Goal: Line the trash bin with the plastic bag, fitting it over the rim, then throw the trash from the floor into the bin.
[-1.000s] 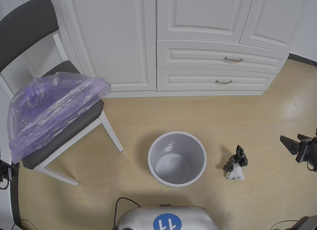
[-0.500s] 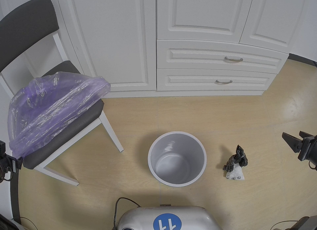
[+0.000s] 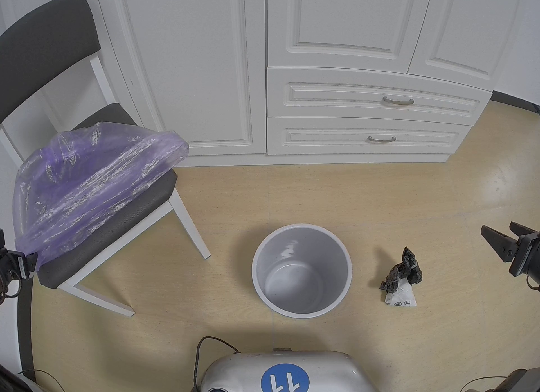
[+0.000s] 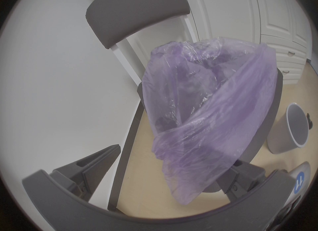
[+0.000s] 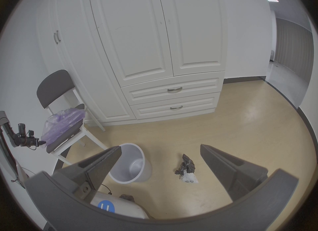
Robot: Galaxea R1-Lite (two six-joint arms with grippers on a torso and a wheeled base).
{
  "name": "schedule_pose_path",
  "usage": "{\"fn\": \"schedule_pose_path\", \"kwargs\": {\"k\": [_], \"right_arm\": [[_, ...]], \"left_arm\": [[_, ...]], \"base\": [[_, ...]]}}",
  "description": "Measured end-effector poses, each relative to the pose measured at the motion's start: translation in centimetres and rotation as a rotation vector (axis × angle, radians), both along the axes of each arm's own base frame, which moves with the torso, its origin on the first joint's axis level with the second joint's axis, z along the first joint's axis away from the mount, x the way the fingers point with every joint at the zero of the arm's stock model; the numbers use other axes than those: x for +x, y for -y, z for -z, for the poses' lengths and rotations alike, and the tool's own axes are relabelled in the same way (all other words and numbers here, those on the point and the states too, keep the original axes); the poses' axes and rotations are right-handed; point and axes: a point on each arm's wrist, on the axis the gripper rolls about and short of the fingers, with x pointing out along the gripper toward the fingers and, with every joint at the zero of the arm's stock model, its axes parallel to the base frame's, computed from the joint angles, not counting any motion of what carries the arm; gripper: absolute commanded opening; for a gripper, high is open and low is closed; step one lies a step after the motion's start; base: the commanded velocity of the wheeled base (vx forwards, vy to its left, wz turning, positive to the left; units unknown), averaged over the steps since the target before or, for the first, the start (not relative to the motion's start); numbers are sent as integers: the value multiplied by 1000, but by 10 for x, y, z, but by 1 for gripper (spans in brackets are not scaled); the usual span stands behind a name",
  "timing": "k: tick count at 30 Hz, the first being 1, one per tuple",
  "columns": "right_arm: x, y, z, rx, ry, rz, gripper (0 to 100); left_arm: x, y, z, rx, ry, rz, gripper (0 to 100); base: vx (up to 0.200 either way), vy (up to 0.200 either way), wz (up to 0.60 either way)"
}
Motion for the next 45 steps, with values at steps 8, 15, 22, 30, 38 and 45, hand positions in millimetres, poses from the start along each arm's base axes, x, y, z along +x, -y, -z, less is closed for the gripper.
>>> {"fn": "schedule_pose_path", "kwargs": {"k": [8, 15, 22, 30, 38, 45], "right_arm": [[-2, -2, 0, 3, 5, -20, 100], [-5, -4, -1, 4, 15, -42, 100], [-8, -5, -2, 6, 28, -57, 100], [-12, -5, -3, 9, 44, -66, 100], [-14, -4, -4, 8, 47, -68, 100], [-13, -5, -3, 9, 43, -68, 100]], "left_arm": [[5, -4, -5, -27, 36, -18, 100], [9, -7, -2, -34, 35, -19, 100], [20, -17, -2, -35, 130, -37, 100], [30, -25, 10, -55, 157, -36, 0], [30, -23, 20, -104, 135, 10, 0], [34, -19, 21, -106, 150, 50, 0]], "base": [[0, 0, 0], [0, 0, 0], [0, 0, 0], [0, 0, 0], [0, 0, 0], [0, 0, 0]]}}
